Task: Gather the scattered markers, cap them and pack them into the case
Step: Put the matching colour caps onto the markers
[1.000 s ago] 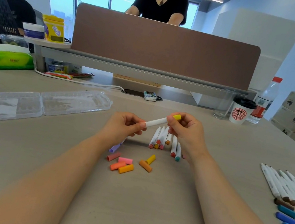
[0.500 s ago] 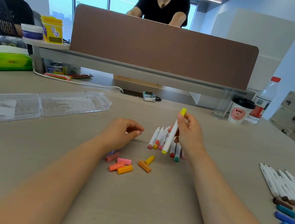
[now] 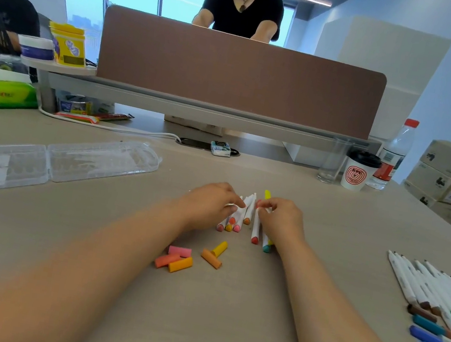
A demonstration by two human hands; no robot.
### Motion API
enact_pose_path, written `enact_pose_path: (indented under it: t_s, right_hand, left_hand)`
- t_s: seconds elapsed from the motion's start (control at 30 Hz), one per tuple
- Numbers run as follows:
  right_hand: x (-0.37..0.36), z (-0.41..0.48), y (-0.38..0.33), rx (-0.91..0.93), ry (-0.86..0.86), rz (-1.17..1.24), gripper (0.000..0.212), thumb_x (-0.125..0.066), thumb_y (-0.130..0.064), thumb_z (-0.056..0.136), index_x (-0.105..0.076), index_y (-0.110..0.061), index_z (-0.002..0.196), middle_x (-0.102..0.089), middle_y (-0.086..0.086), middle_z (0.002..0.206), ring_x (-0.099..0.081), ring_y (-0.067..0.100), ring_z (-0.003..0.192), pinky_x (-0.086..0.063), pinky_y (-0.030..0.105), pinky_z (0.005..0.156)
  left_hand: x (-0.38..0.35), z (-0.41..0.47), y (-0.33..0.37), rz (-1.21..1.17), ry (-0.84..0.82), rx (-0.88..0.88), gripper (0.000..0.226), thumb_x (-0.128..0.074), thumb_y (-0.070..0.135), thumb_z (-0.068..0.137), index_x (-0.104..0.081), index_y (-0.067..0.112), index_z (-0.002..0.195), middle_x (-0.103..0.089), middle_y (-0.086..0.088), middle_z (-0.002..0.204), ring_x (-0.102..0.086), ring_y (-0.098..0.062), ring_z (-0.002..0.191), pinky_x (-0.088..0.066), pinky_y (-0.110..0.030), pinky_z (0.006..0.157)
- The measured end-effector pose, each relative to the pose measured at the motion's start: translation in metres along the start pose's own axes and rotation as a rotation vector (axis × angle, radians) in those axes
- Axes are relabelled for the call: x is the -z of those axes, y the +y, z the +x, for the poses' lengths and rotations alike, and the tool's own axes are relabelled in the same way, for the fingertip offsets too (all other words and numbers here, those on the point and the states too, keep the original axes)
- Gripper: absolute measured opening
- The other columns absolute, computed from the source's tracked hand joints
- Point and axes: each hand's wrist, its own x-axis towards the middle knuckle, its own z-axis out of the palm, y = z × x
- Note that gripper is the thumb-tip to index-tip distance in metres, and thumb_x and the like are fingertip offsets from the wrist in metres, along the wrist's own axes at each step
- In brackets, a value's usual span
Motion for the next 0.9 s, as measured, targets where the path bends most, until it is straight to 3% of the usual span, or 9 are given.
enact_pose_path:
  t_s: [0.1, 0.2, 0.33, 0.43, 0.6, 0.7, 0.77, 0.83, 0.9]
  right_hand:
    - [0.0, 0.0, -0.002, -0.033, -0.073, -0.04, 0.032, -0.042, -0.011, 0.095, -0.067, -0.012, 0.114, -0.064, 0.011, 0.12, -0.053, 0.022, 0.119, -0.038, 0.027, 0.102]
    - [0.0, -0.001, 0.0, -0.04, -0.098, -0.029, 0.027, -0.046, -0.014, 0.092, -0.067, -0.008, 0.107, -0.068, 0.013, 0.107, -0.062, 0.027, 0.1, -0.049, 0.029, 0.076]
    - [0.001, 0.0, 0.001, -0.039, -0.152, -0.076, 0.025, -0.047, -0.012, 0.091, -0.066, -0.004, 0.106, -0.067, 0.013, 0.102, -0.064, 0.021, 0.081, -0.038, 0.019, 0.051]
    - [0.001, 0.001, 0.002, -0.037, -0.156, -0.1, 0.026, -0.048, -0.01, 0.09, -0.065, -0.005, 0.109, -0.066, 0.013, 0.105, -0.063, 0.026, 0.095, -0.04, 0.022, 0.061]
    - [-0.001, 0.003, -0.002, -0.069, -0.084, -0.099, 0.033, -0.046, -0.006, 0.09, -0.065, -0.018, 0.114, -0.058, 0.008, 0.12, -0.057, 0.025, 0.103, -0.05, 0.029, 0.08]
    - [-0.001, -0.002, -0.008, 0.127, -0.004, -0.022, 0.028, -0.047, -0.01, 0.093, -0.068, -0.017, 0.11, -0.059, -0.001, 0.112, -0.057, 0.015, 0.085, -0.039, 0.008, 0.059]
    - [-0.001, -0.009, -0.013, 0.235, -0.033, 0.0, 0.023, -0.05, -0.015, 0.093, -0.068, -0.019, 0.107, -0.059, -0.008, 0.096, -0.057, 0.01, 0.068, -0.035, 0.006, 0.044]
    - [-0.002, -0.016, -0.018, 0.295, -0.088, 0.046, 0.02, -0.054, -0.015, 0.092, -0.068, -0.017, 0.106, -0.058, -0.008, 0.093, -0.057, 0.006, 0.061, -0.039, 0.005, 0.043]
    - [-0.005, -0.022, -0.024, 0.314, -0.151, 0.084, 0.02, -0.056, -0.013, 0.091, -0.069, -0.015, 0.106, -0.058, -0.009, 0.085, -0.061, 0.012, 0.066, -0.043, 0.006, 0.049]
  left_hand:
    - [0.002, 0.011, 0.005, 0.067, -0.013, 0.055, 0.032, -0.044, 0.031, 0.097, -0.061, 0.018, 0.121, -0.058, -0.005, 0.122, -0.053, -0.02, 0.106, -0.041, -0.029, 0.085]
    - [-0.001, 0.018, 0.009, 0.052, 0.017, 0.102, 0.028, -0.053, 0.031, 0.093, -0.067, 0.013, 0.109, -0.067, -0.005, 0.106, -0.058, -0.019, 0.096, -0.044, -0.028, 0.078]
    - [-0.003, 0.024, 0.009, 0.093, 0.064, 0.175, 0.02, -0.067, 0.032, 0.083, -0.069, 0.013, 0.091, -0.068, -0.005, 0.097, -0.059, -0.02, 0.09, -0.047, -0.029, 0.075]
    - [-0.004, 0.023, 0.01, 0.072, 0.073, 0.242, 0.02, -0.069, 0.024, 0.079, -0.068, 0.01, 0.093, -0.068, -0.008, 0.096, -0.061, -0.022, 0.088, -0.047, -0.029, 0.07]
    - [0.0, 0.014, 0.001, -0.077, 0.034, 0.366, 0.037, -0.07, 0.021, 0.079, -0.064, 0.008, 0.113, -0.067, -0.01, 0.105, -0.063, -0.022, 0.09, -0.051, -0.03, 0.079]
    - [0.004, 0.002, -0.012, -0.268, 0.037, 0.43, 0.035, -0.068, 0.019, 0.081, -0.063, 0.007, 0.114, -0.069, -0.011, 0.099, -0.065, -0.022, 0.09, -0.052, -0.031, 0.085]
    - [0.008, -0.009, -0.021, -0.409, 0.023, 0.446, 0.02, -0.063, 0.015, 0.084, -0.068, 0.01, 0.103, -0.07, -0.009, 0.086, -0.064, -0.023, 0.08, -0.053, -0.03, 0.076]
    - [0.014, -0.022, -0.029, -0.456, 0.009, 0.474, 0.009, -0.06, 0.015, 0.086, -0.067, 0.015, 0.092, -0.063, -0.001, 0.073, -0.056, -0.014, 0.066, -0.047, -0.022, 0.061]
    - [0.02, -0.034, -0.038, -0.465, 0.007, 0.503, 0.006, -0.058, 0.017, 0.087, -0.064, 0.017, 0.088, -0.059, 0.001, 0.073, -0.051, -0.01, 0.063, -0.044, -0.021, 0.061]
